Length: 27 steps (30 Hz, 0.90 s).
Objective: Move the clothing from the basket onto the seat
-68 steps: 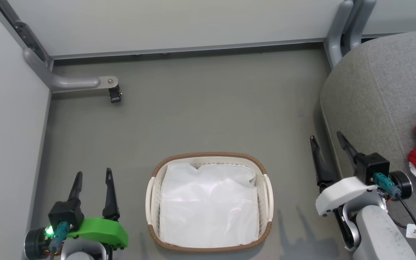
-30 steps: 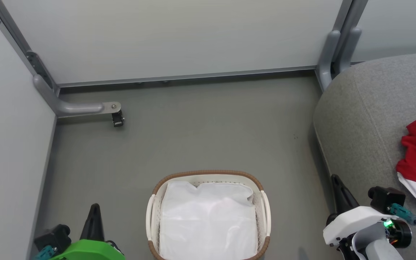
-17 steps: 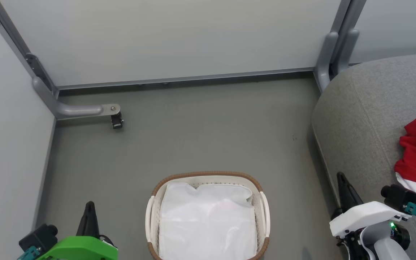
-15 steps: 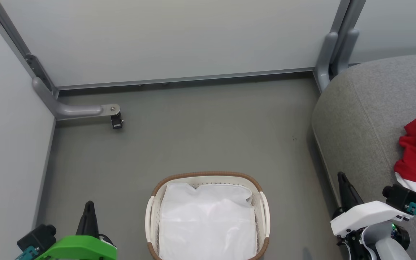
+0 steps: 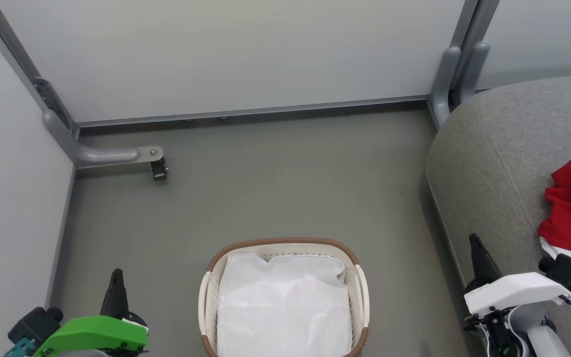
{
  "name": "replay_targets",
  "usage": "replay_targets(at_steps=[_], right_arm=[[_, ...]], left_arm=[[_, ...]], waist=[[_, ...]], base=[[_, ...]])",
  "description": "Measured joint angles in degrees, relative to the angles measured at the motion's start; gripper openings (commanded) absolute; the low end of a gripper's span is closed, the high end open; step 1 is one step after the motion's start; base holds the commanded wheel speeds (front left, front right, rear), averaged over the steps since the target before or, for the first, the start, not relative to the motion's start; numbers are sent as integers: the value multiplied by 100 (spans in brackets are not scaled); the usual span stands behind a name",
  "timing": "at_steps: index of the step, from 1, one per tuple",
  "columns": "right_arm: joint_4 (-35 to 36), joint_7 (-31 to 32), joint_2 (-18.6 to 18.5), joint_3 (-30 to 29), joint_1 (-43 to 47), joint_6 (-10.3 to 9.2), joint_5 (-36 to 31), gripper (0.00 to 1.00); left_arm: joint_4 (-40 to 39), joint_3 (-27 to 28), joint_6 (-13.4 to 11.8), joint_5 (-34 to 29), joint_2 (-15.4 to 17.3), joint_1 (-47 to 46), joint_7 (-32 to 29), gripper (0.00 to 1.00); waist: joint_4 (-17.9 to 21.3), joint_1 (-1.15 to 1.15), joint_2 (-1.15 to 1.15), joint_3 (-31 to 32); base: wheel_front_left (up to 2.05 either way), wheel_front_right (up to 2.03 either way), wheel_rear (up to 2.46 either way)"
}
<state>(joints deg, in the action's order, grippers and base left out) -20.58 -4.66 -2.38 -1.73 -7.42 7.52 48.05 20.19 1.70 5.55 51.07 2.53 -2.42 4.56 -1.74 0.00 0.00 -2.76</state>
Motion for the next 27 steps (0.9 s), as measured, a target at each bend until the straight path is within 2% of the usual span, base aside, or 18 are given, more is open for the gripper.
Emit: replay_targets(at_steps=[27], right_arm=[[261, 452, -13, -191, 46, 0, 1779, 0]], left_arm=[[-255, 192, 66, 1670, 3, -129, -454, 0]], waist=[[56, 0, 0, 83]], base=[[0, 0, 0]])
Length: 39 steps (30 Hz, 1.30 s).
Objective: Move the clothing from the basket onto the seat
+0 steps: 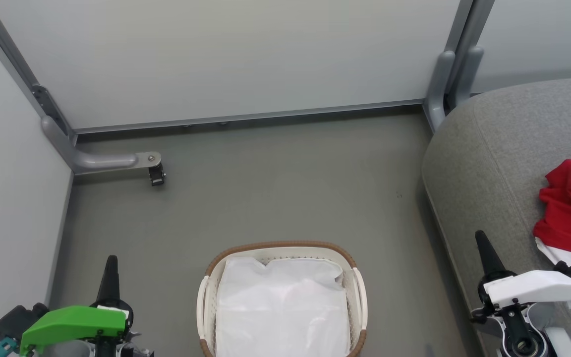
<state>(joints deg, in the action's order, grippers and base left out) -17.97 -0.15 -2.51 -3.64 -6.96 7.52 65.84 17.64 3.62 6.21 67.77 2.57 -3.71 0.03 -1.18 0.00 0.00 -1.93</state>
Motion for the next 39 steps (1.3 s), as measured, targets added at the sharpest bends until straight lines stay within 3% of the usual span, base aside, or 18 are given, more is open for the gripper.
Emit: replay_targets(at_steps=[39], right_arm=[[285, 488, -12, -210, 41, -2, 1938, 0]], left_arm=[[-259, 203, 85, 1793, 8, -165, -480, 0]], waist=[[81, 0, 0, 120]], base=[[0, 0, 0]])
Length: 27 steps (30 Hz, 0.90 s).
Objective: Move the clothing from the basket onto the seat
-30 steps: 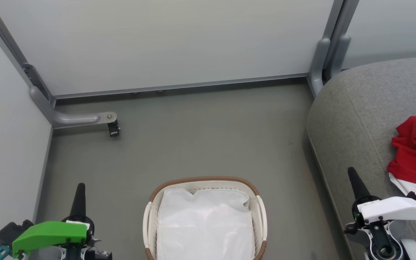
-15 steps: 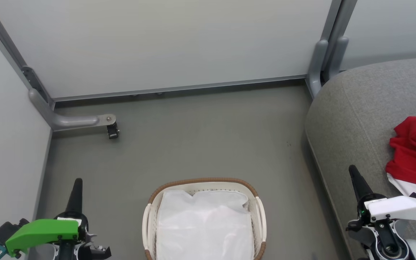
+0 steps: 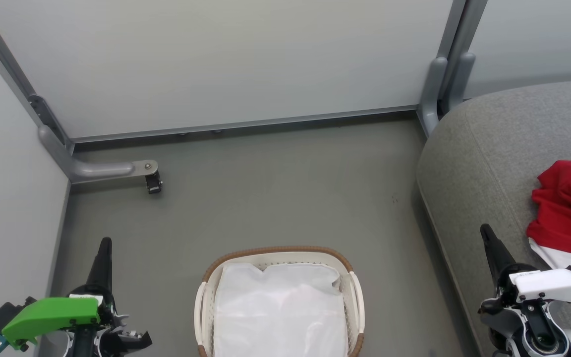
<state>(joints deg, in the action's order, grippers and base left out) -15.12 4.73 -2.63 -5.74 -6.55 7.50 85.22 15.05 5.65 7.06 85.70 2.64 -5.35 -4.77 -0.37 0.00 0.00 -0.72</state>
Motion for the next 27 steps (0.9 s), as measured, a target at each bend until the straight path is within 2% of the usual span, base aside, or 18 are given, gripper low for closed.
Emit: replay_targets(at_steps=[17, 27], right_arm=[[100, 182, -5, -77, 4, 0, 681, 0], [108, 182, -5, -80, 5, 0, 709, 0]], left_arm=[[-91, 82, 27, 641, 2, -36, -172, 0], [-101, 88, 32, 662, 3, -56, -174, 0]], waist=[[36, 0, 0, 53], [37, 0, 0, 55]], base=[[0, 0, 0], [0, 0, 0]])
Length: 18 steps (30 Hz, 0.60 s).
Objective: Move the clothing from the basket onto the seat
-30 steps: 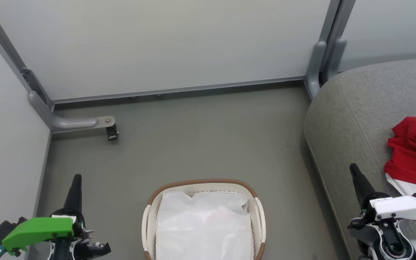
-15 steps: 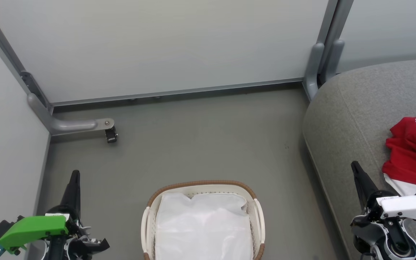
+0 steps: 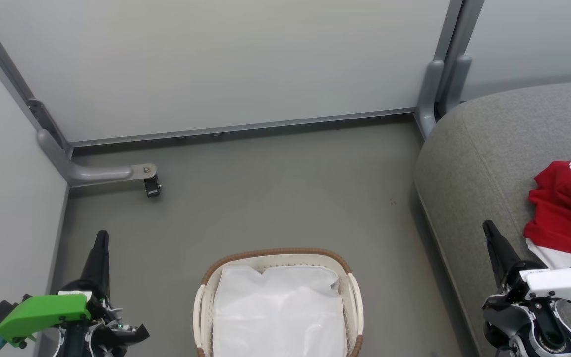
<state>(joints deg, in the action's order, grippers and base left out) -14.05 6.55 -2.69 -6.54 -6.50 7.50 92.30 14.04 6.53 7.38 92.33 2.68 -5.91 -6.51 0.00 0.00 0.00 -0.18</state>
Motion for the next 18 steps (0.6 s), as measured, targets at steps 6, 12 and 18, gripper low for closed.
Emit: replay_targets(at_steps=[6, 12, 18], right_arm=[[0, 0, 0, 0, 0, 0, 0, 0], [0, 0, 0, 0, 0, 0, 0, 0], [0, 0, 0, 0, 1, 0, 0, 0]], left_arm=[[0, 0, 0, 0, 0, 0, 0, 0], [-1, 0, 0, 0, 0, 0, 0, 0], [-1, 0, 0, 0, 0, 0, 0, 0]], waist=[[0, 0, 0, 0], [0, 0, 0, 0], [0, 0, 0, 0]], base=[[0, 0, 0], [0, 0, 0], [0, 0, 0]])
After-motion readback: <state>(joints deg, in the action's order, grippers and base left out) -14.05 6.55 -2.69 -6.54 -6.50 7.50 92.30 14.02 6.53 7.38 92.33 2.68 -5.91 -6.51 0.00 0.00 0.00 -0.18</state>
